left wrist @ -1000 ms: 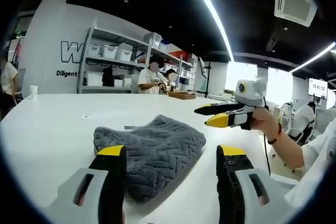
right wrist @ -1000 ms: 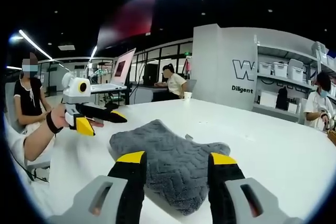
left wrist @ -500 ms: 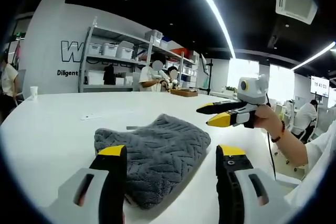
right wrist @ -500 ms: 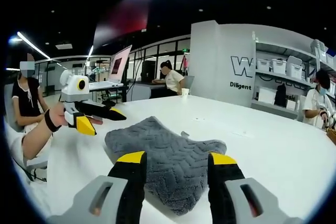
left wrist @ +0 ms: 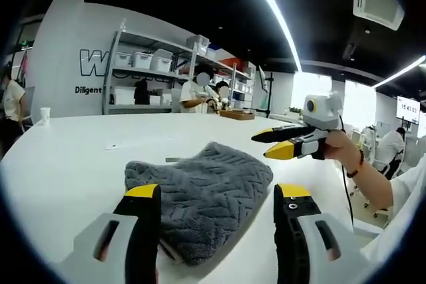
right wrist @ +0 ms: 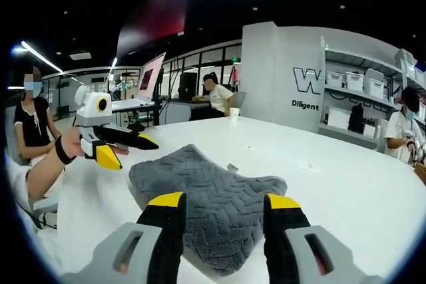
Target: Open the folded towel by lifting each exposed corner and separating the folded layers until the towel lies flat within the target outline without major curled edges
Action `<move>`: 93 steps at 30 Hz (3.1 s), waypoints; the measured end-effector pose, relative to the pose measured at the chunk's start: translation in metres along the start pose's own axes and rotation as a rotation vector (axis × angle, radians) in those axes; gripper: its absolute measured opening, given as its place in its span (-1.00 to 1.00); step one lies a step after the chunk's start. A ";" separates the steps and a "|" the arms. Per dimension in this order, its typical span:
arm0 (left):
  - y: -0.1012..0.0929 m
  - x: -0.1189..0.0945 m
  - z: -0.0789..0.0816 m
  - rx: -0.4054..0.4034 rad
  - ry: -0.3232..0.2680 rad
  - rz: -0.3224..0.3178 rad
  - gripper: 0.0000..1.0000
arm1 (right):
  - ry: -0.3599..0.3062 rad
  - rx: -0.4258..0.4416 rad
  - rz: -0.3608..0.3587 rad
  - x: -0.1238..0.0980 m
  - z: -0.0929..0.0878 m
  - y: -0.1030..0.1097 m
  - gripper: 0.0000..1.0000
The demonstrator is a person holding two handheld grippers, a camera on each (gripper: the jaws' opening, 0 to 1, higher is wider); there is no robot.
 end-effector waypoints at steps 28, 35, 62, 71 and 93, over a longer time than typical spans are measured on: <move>0.005 0.009 -0.003 -0.025 0.006 0.017 0.28 | 0.025 0.016 -0.007 0.014 0.005 -0.012 -0.14; 0.013 0.013 -0.005 -0.029 0.014 0.043 0.30 | 0.035 0.023 -0.013 0.016 0.002 -0.016 -0.14; 0.032 0.014 -0.005 -0.064 -0.001 0.094 0.27 | 0.066 0.046 -0.058 0.025 0.001 -0.027 -0.11; 0.047 0.021 -0.005 -0.091 -0.002 0.109 0.27 | 0.081 0.051 -0.065 0.029 -0.002 -0.029 -0.10; 0.061 0.031 0.002 -0.096 -0.013 0.153 0.24 | 0.107 0.065 -0.096 0.039 -0.002 -0.024 -0.10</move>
Point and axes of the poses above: the point that each gripper's makers call its tool centre point, and the gripper's own axes: x roughly forward along the fingers, y roughly to its left, z roughly out of its top, the point moved 10 cm from there along -x, roughly backward along the fingers, and after that the axes turned 9 degrees about y, right-handed, at the moved point
